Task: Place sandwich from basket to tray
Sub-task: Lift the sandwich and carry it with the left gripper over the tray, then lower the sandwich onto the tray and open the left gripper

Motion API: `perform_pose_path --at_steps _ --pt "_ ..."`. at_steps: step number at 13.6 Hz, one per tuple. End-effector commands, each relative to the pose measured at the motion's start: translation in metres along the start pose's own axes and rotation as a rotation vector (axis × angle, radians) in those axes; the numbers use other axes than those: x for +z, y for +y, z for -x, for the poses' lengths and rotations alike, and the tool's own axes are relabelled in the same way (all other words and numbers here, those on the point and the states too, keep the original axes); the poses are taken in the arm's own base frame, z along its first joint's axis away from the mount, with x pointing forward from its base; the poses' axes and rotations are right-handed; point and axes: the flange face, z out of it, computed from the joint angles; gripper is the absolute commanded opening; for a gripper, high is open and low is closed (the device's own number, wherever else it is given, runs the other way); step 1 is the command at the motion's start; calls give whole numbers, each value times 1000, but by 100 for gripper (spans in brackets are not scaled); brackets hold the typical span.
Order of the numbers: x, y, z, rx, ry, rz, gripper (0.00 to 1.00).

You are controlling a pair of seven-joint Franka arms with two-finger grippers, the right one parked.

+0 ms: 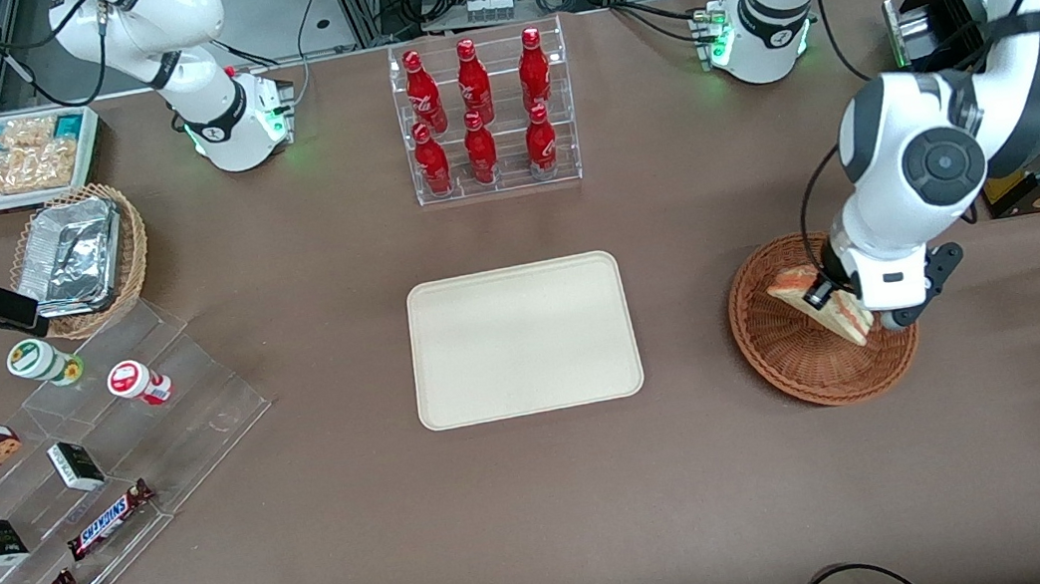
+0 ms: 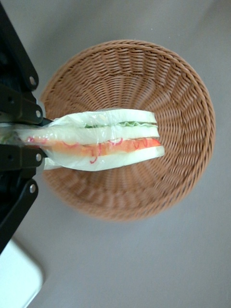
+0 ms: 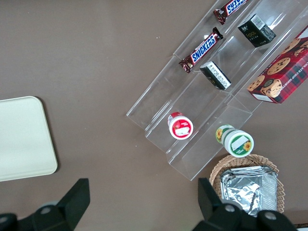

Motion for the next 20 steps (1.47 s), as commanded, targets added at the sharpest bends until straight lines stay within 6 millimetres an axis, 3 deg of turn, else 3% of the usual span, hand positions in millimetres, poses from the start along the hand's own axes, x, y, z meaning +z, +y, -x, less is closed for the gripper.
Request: perform_pose_path --at_steps 1,6,9,10,12,14,17,18,20 --pt "-44 47 37 84 15 28 0" --pt "-63 124 134 290 9 172 0" --pt "-48 168 192 393 -38 246 0" --pt "-39 181 209 430 -50 245 0" --pt "-13 199 220 501 -25 217 0" --pt "12 216 251 577 -9 224 0" --pt "60 232 275 661 22 221 0" --pt "69 237 291 683 22 219 0" --pt "86 241 295 695 -1 207 0"
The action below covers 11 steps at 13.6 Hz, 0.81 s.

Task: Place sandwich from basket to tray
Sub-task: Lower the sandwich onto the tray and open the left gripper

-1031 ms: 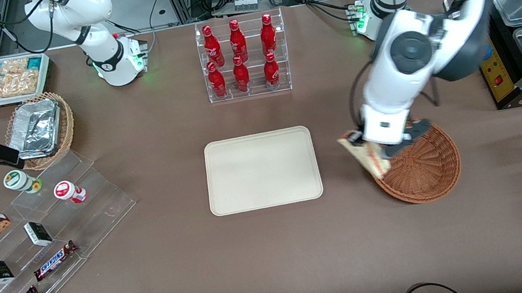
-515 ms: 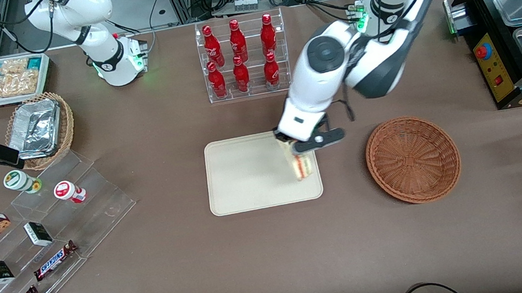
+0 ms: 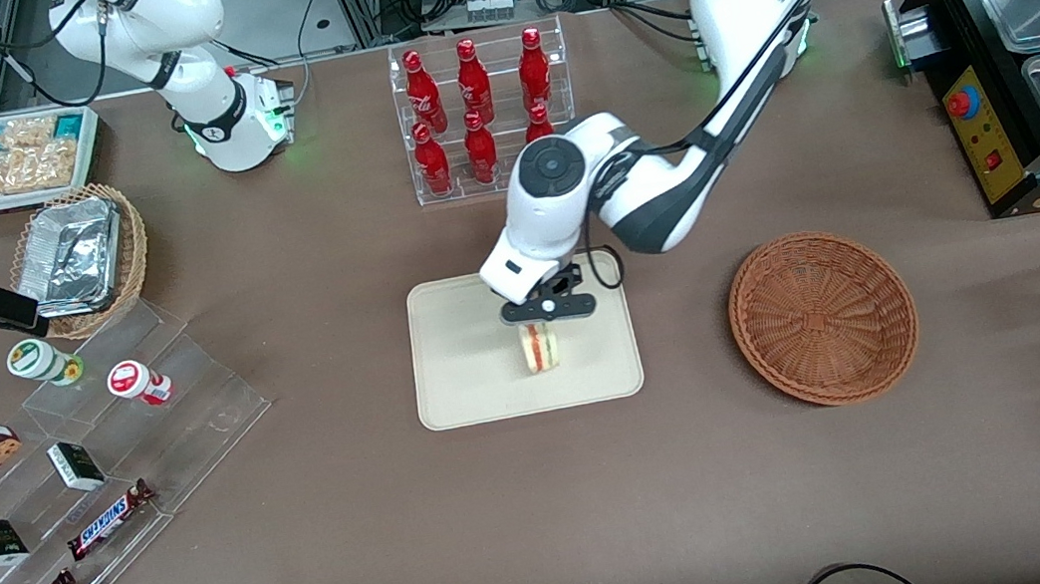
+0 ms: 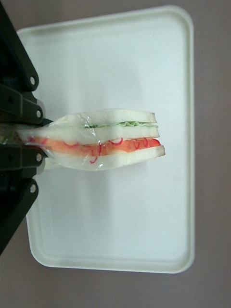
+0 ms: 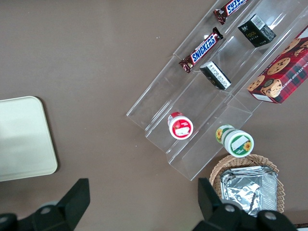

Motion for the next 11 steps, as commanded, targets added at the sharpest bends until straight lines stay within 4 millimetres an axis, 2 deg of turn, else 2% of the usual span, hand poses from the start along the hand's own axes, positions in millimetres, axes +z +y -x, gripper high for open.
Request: perform_pose_path --at_steps 1,4,6,11 --pt "11 10 -6 7 0 6 0" --pt "27 30 1 32 -3 9 0" --pt "40 30 5 42 -6 -6 0" --pt "50 31 8 53 -13 -16 0"
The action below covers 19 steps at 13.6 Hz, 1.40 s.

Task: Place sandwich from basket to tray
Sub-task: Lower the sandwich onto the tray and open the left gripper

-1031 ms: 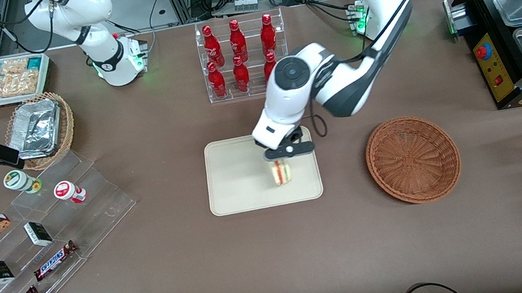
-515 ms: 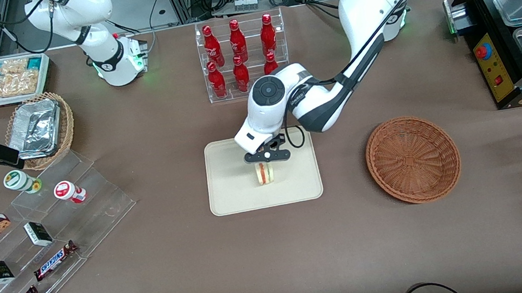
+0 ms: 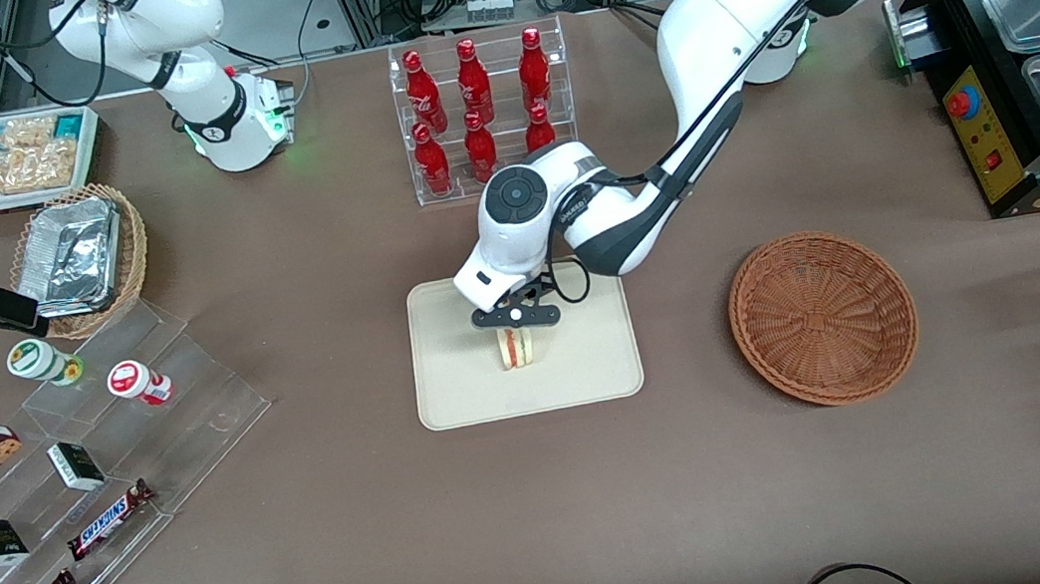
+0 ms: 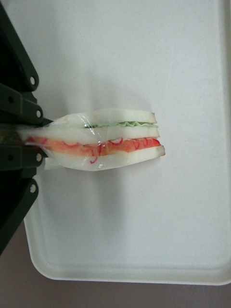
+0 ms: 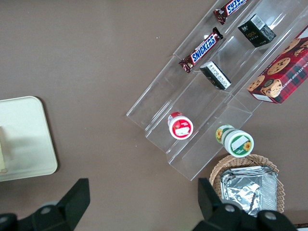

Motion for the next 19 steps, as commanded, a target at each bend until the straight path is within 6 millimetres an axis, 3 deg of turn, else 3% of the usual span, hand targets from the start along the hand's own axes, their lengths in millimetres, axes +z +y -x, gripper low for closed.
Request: perform_pose_path --at_steps 1,2,8,10,13,15,17,19 --pt "-1 8 -3 1 25 -7 0" --pt "2 0 -10 -10 33 -22 0" --pt "16 3 -8 1 57 -64 3" --pt "14 2 -9 4 60 -64 100" --pt "3 -1 -15 -14 71 -55 100" --pt "-19 1 -17 -17 95 -50 100" --pt "-46 -4 -22 -34 116 -55 100" --pt "-92 -13 -32 -156 118 2 100"
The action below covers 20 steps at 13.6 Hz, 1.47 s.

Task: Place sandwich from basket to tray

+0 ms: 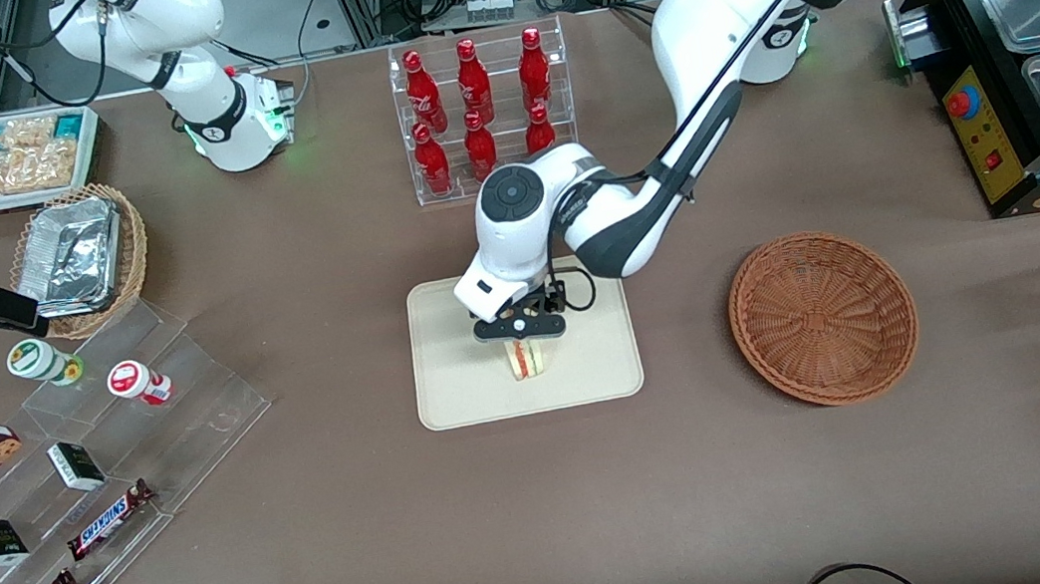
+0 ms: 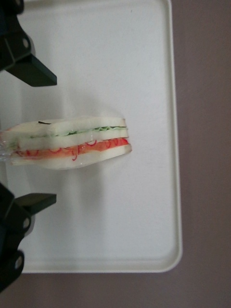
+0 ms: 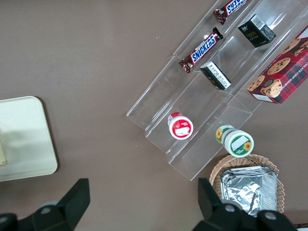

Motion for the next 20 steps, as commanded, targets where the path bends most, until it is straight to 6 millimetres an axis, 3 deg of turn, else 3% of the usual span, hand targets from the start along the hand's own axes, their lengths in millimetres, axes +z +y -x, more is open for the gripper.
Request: perform_pose_path --at_steps 1,4,8,13,18,20 --pt "-67 -15 -11 -106 12 4 100" --pt "-121 -48 -26 -177 -1 -41 100" --pt "-195 -123 -43 -280 40 -77 100" --pt "-249 -206 -69 -245 8 -126 100" --pt "-287 -253 -71 -194 -25 -131 100" --pt "-302 -295 -76 -139 -78 -135 100"
